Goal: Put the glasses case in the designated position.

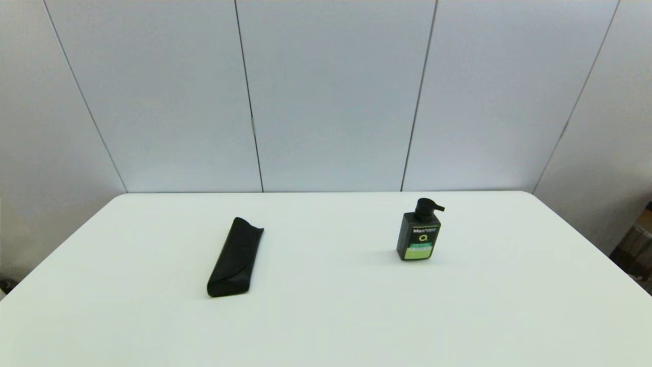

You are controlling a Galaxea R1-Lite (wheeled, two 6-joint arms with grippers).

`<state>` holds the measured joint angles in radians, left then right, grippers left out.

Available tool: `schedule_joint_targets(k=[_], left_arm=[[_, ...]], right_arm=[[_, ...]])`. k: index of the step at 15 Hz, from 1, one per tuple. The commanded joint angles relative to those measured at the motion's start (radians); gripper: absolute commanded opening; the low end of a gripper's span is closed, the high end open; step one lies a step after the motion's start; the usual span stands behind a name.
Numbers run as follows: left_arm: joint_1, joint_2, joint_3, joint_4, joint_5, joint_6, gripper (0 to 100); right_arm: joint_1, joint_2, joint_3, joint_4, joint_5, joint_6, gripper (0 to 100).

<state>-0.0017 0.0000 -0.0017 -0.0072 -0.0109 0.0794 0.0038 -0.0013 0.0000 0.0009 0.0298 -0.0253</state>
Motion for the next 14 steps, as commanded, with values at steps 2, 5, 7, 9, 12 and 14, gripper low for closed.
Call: schedule_joint_targets(k=[2, 5, 7, 9, 12, 14], left_arm=[[0.0, 0.002, 0.0, 0.0, 0.0, 0.0, 100], [0.0, 0.002, 0.0, 0.0, 0.0, 0.0, 100], [0.0, 0.002, 0.0, 0.0, 0.0, 0.002, 100], [0.0, 0.002, 0.0, 0.0, 0.0, 0.0, 100], [0.0, 0.002, 0.0, 0.0, 0.0, 0.0, 100], [0.0, 0.002, 0.0, 0.0, 0.0, 0.002, 100]], right_arm=[[0.001, 0.001, 0.0, -0.001, 0.001, 0.001, 100], [0.001, 0.001, 0.0, -0.001, 0.001, 0.001, 100], [0.001, 0.001, 0.0, -0.001, 0.001, 0.001, 100], [0.001, 0.001, 0.0, -0.001, 0.001, 0.001, 100], [0.001, 0.001, 0.0, -0.001, 0.001, 0.001, 100], [0.001, 0.001, 0.0, -0.001, 0.001, 0.001, 100]])
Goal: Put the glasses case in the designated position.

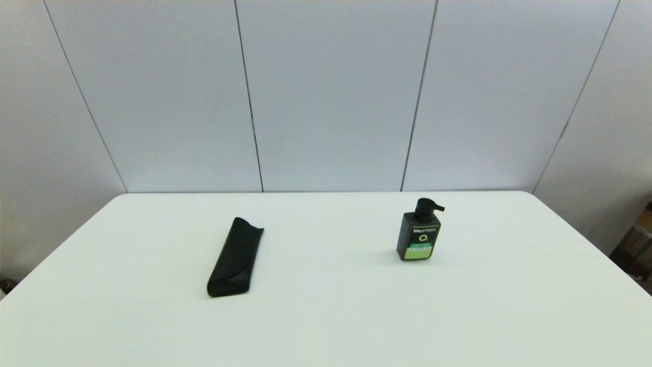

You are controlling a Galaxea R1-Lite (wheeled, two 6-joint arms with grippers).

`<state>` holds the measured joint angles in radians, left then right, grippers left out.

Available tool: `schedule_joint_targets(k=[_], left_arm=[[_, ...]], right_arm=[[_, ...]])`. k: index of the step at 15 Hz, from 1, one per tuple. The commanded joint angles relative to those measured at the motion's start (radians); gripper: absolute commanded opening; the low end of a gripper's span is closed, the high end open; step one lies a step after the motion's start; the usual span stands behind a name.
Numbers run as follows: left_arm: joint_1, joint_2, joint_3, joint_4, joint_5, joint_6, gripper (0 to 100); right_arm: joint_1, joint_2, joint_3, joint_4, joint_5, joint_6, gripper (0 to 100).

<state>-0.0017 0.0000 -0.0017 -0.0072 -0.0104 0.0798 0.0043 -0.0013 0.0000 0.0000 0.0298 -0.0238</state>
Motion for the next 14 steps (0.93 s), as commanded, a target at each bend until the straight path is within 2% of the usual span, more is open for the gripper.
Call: schedule_joint_targets(k=[1, 12, 14], left_arm=[[0.0, 0.002, 0.0, 0.0, 0.0, 0.0, 100], [0.0, 0.002, 0.0, 0.001, 0.001, -0.002, 100], [0.0, 0.002, 0.0, 0.001, 0.0, -0.045, 100]], right_arm=[[0.0, 0.001, 0.0, 0.0, 0.001, -0.001, 100], [0.0, 0.001, 0.0, 0.0, 0.001, -0.001, 100], [0.0, 0.001, 0.0, 0.0, 0.001, -0.001, 100]])
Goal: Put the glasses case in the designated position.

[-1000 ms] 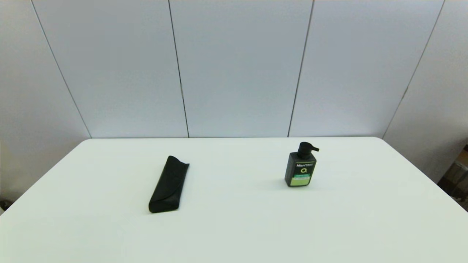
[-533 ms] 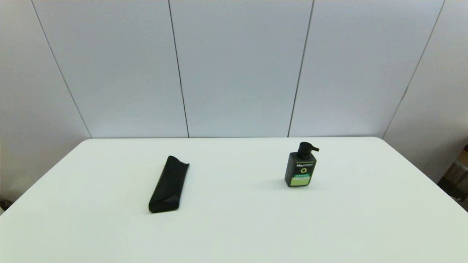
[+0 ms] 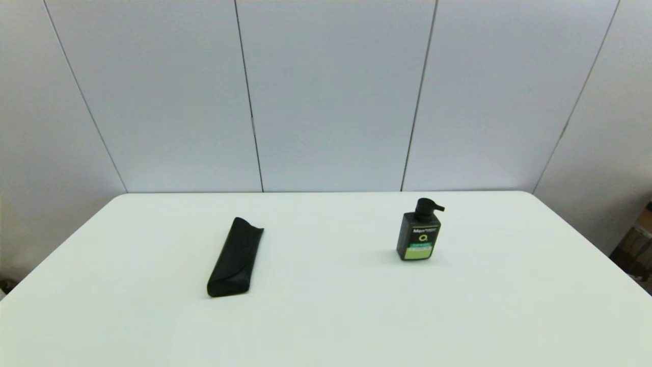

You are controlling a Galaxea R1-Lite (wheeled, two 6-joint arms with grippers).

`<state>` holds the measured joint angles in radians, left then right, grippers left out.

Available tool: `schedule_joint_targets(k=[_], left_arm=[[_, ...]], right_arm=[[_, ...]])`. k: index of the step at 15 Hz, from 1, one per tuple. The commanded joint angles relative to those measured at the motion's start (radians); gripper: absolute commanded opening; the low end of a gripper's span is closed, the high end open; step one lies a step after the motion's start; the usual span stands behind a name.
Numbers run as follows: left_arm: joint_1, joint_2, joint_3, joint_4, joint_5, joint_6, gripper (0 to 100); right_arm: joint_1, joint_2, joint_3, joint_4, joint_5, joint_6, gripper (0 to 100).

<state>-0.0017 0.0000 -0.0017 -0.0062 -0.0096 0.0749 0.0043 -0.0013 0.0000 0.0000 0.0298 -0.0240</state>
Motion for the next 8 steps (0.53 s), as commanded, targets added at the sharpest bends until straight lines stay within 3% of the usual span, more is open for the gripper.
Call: schedule_joint_targets(k=[1, 8], left_arm=[[0.0, 0.002, 0.0, 0.0, -0.001, -0.044, 100], [0.0, 0.002, 0.0, 0.0, 0.002, -0.047, 100]], right_arm=[[0.0, 0.001, 0.0, 0.0, 0.001, -0.001, 100], [0.0, 0.001, 0.0, 0.0, 0.001, -0.001, 100]])
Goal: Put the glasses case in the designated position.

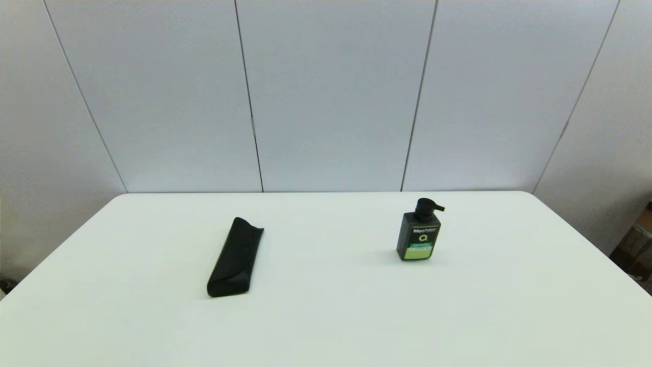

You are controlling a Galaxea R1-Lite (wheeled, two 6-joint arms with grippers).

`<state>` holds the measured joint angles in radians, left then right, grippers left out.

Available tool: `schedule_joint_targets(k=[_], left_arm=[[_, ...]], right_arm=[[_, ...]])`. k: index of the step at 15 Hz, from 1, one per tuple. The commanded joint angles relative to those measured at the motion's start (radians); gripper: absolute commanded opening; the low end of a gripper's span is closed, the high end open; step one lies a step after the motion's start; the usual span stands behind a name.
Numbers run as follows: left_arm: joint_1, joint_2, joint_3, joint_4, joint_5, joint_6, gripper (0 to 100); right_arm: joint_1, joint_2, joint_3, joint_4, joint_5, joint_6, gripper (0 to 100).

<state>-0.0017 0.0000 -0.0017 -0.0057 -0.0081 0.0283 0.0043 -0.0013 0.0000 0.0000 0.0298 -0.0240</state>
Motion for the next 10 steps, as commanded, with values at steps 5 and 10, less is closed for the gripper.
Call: schedule_joint_targets(k=[5, 10], left_arm=[[0.0, 0.014, -0.001, 0.004, 0.0, 0.001, 100], [0.0, 0.101, -0.069, 0.003, 0.0, 0.004, 100]], right_arm=[[0.0, 0.001, 0.0, 0.0, 0.001, -0.001, 100], [-0.001, 0.001, 0.0, 0.0, 0.001, -0.001, 100]])
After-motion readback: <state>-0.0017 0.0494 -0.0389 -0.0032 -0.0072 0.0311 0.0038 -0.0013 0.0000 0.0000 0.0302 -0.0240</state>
